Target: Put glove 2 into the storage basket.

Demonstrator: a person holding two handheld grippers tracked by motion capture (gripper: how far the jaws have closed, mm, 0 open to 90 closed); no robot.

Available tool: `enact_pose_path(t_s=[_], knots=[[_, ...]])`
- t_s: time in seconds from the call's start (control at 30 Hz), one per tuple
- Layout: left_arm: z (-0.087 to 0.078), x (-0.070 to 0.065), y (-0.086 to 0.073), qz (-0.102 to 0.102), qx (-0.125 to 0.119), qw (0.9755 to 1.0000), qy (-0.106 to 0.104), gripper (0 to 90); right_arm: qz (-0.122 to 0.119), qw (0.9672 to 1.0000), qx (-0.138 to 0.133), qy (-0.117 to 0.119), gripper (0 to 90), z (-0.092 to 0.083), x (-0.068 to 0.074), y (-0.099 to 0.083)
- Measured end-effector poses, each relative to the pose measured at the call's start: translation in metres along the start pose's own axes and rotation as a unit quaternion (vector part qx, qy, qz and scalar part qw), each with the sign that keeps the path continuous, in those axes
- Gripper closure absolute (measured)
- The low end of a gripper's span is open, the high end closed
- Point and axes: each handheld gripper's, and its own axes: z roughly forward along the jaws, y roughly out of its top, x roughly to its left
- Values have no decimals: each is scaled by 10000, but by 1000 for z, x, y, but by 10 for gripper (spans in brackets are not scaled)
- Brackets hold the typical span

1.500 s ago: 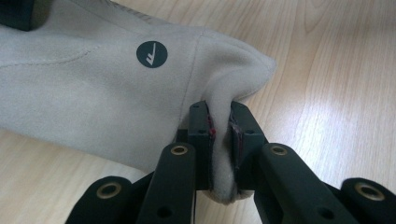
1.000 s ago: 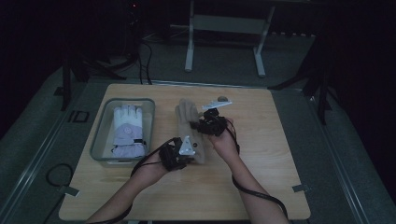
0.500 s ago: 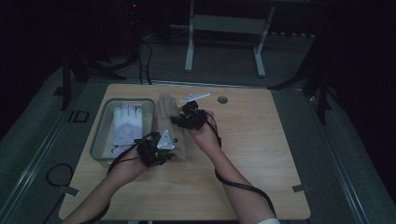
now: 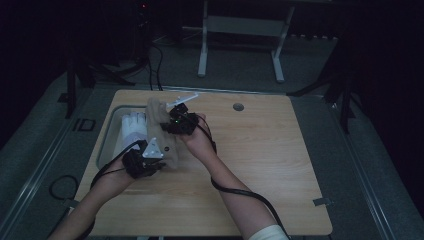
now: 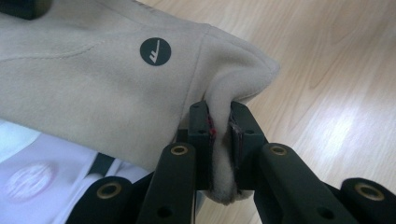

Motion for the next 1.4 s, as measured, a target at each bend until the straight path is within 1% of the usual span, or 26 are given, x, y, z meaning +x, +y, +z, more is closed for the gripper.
enact_pose_path(t_s=[0.07, 0.17, 0.2, 0.27, 0.3, 0.33, 0.37, 0.4, 0.43, 0.47, 0.5, 0.53, 0.6, 0.67, 0.73, 0.8, 0.83, 0.9, 0.93, 0.97, 1.03, 1.1, 1.23, 1.3, 1.37, 1.4], knots=[[-8, 7, -10, -103, -15, 9999, 55, 815, -33, 10000, 20, 46, 736, 8, 7, 8], [-16, 14, -19, -177, 17, 9998, 83, 815, -54, 9999, 10, 112, 736, 17, 14, 18], [-18, 16, -23, -177, 36, 9998, 124, 815, -80, 9999, 14, 134, 736, 19, 16, 20], [-22, 19, -28, -212, 49, 9997, 109, 815, -94, 9998, -5, 166, 736, 25, 20, 24], [-23, 21, -32, -234, 53, 9996, 139, 816, -98, 9998, 12, 196, 736, 28, 23, 26], [-23, 21, -32, -234, 53, 9996, 139, 816, -98, 9998, 12, 196, 736, 28, 23, 26], [-23, 21, -32, -234, 53, 9996, 139, 816, -119, 9997, 17, 190, 736, 32, 25, 27], [-24, 24, -37, -291, 72, 9994, 146, 816, -119, 9997, 17, 190, 736, 32, 25, 27], [-25, 27, -41, -302, 122, 9993, 175, 815, -112, 9997, 57, 222, 736, 43, 29, 32], [-26, 29, -43, -305, 123, 9992, 219, 815, -115, 9996, 74, 259, 736, 47, 30, 33], [-27, 31, -45, -343, 136, 9990, 239, 815, -131, 9996, 68, 244, 736, 50, 31, 35], [-28, 33, -47, -372, 130, 9990, 220, 815, -118, 9996, 76, 244, 736, 52, 31, 36], [-28, 36, -49, -417, 132, 9987, 260, 815, -125, 9996, 88, 252, 736, 57, 31, 38], [-26, 40, -50, -473, 150, 9984, 274, 815, -67, 9995, 86, 302, 736, 63, 30, 40], [-22, 43, -51, -476, 218, 9981, 313, 815, -52, 9995, 100, 302, 736, 68, 27, 40], [-19, 45, -51, -536, 240, 9980, 252, 815, 3, 9995, 120, 282, 735, 74, 24, 39], [-18, 45, -52, -543, 245, 9978, 274, 815, 19, 9994, 160, 313, 735, 77, 22, 38], [-14, 46, -53, -579, 269, 9978, 176, 815, 34, 9993, 232, 282, 734, 82, 18, 35], [-14, 46, -53, -579, 269, 9978, 176, 815, 77, 9991, 263, 320, 734, 84, 17, 33], [-9, 45, -54, -557, 332, 9977, 187, 815, 107, 9990, 286, 328, 734, 87, 16, 31], [-5, 45, -56, -600, 367, 9974, 132, 814, 185, 9986, 361, 353, 734, 93, 15, 27], [-3, 45, -56, -627, 391, 9972, 123, 814, 135, 9986, 440, 255, 733, 99, 16, 24], [1, 47, -58, -689, 418, 9967, 94, 811, 273, 9979, 504, 296, 727, 105, 10, 20], [2, 47, -58, -697, 426, 9966, 94, 810, 255, 9978, 536, 288, 723, 107, 9, 19], [4, 47, -58, -710, 440, 9965, 82, 809, 234, 9978, 555, 277, 712, 108, 9, 18], [7, 45, -59, -729, 429, 9964, 92, 806, 183, 9979, 573, 243, 649, 107, 9, 17]])
